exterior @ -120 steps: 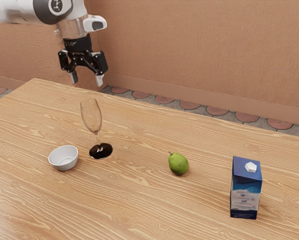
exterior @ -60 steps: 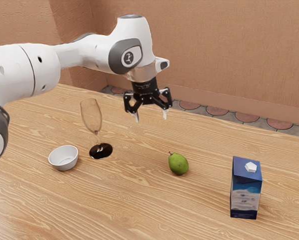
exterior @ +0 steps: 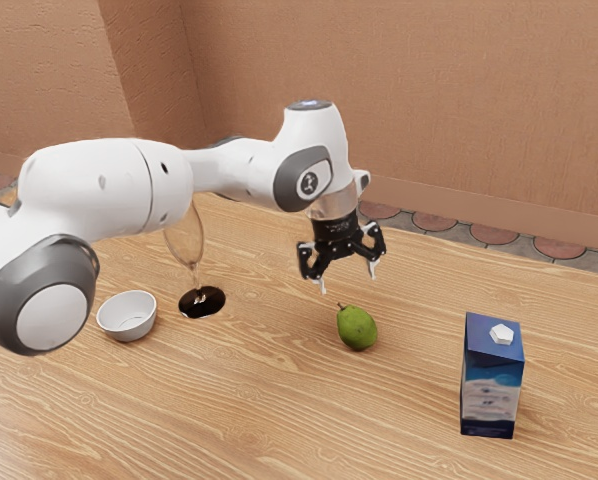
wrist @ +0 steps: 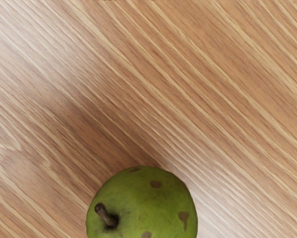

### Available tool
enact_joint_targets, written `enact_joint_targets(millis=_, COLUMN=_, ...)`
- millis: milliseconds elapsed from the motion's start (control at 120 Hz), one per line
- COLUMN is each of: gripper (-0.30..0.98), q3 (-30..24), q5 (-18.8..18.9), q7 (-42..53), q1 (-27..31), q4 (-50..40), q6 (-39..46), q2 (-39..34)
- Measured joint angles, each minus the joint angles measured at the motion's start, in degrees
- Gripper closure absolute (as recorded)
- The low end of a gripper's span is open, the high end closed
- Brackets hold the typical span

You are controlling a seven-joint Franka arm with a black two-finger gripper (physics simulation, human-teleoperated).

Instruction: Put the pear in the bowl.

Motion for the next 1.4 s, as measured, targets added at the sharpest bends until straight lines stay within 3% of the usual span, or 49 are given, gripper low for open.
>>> enact_joint_targets(millis=575, gripper=0.03, q3=-0.1, q5=-0.6, q7=-16.9, q1=-1.0, q4=0.7, q6=4.1, q2=4.5)
enact_joint_targets(millis=1400, gripper=0.02, q3=0.0, q5=-3.8, q7=-25.2, q1=-1.5, q4=-1.1, q6=4.6, q2=7.2)
